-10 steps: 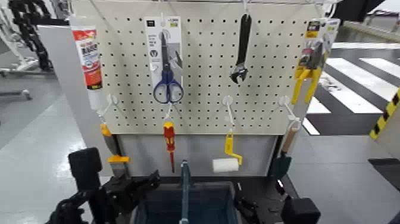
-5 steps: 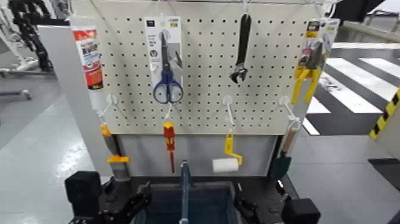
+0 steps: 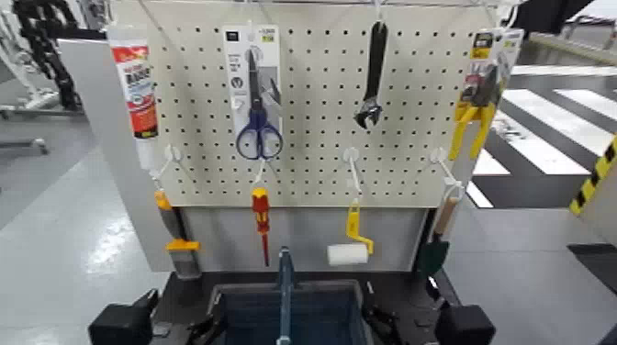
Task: Place the crate on the table.
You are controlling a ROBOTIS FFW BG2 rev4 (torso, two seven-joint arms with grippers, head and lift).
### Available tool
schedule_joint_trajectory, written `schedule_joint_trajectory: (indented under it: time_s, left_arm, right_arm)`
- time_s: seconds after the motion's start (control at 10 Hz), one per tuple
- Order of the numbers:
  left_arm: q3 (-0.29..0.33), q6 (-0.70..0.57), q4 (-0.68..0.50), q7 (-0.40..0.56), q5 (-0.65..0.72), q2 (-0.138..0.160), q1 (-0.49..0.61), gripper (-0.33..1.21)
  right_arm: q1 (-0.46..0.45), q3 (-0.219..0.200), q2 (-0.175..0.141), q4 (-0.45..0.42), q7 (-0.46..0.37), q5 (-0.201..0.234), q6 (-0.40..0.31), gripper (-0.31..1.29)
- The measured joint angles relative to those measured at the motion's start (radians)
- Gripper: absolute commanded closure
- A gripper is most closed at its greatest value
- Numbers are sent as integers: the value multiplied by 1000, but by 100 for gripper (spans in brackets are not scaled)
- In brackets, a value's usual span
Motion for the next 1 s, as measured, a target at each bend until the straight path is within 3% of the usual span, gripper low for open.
schedule_joint_trajectory:
  time_s: [0.3,1.0]
  left_arm:
    - [-15,-74,15,33,-14,-1,25,17]
    - [-20,-105,30,31,-5,-1,26,17]
  right_arm:
    - [1,-1,1,0,0,-3,0,14]
    - [3,-2,1,-1,0,-4,2,14]
